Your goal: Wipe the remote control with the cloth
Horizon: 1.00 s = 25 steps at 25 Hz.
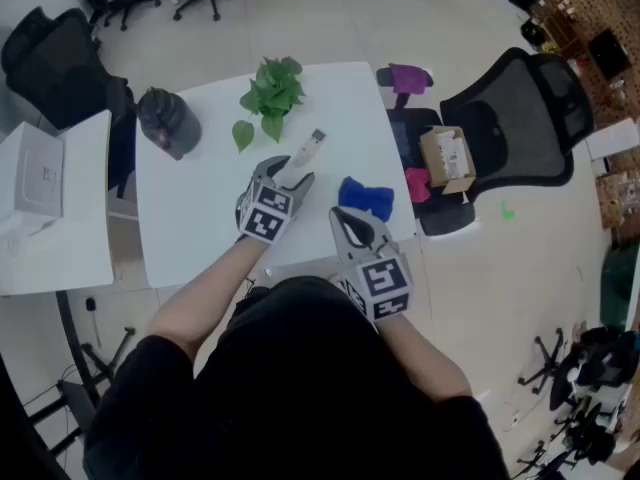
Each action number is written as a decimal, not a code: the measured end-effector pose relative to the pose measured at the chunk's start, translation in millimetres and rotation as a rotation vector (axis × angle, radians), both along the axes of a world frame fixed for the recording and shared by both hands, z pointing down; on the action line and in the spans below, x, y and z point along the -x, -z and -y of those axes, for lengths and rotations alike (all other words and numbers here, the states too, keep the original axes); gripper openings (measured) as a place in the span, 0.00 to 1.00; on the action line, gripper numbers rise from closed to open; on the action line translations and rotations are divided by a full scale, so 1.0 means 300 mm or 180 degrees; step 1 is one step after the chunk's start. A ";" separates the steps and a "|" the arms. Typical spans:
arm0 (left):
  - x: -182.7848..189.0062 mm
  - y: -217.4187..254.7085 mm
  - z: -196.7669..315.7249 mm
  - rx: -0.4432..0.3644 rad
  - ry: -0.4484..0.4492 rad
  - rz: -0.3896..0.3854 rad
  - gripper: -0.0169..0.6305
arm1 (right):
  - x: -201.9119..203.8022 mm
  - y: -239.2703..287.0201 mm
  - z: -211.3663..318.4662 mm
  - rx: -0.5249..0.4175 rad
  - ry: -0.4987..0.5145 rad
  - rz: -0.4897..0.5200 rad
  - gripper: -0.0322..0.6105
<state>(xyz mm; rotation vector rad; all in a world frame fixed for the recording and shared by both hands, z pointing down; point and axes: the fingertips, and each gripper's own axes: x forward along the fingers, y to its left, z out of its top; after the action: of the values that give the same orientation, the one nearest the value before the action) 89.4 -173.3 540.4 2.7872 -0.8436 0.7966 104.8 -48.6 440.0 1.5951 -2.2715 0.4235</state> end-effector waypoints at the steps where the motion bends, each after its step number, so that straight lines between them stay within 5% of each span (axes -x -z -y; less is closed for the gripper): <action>1: -0.012 -0.035 0.022 0.0029 0.0000 0.0066 0.42 | 0.004 0.000 0.002 0.0024 0.0002 0.0008 0.05; 14: -0.110 -0.394 0.242 0.0525 0.0230 0.0712 0.43 | 0.002 -0.057 0.005 0.0281 0.0049 -0.0037 0.05; 25: -0.159 -0.515 0.297 0.0656 0.0262 0.0854 0.43 | -0.044 -0.098 0.024 0.0362 0.0007 -0.0022 0.05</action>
<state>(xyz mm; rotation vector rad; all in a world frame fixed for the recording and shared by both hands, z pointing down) 136.9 -262.4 694.9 2.4857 -0.8537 1.1882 117.9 -55.6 469.4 1.5358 -2.2022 0.5357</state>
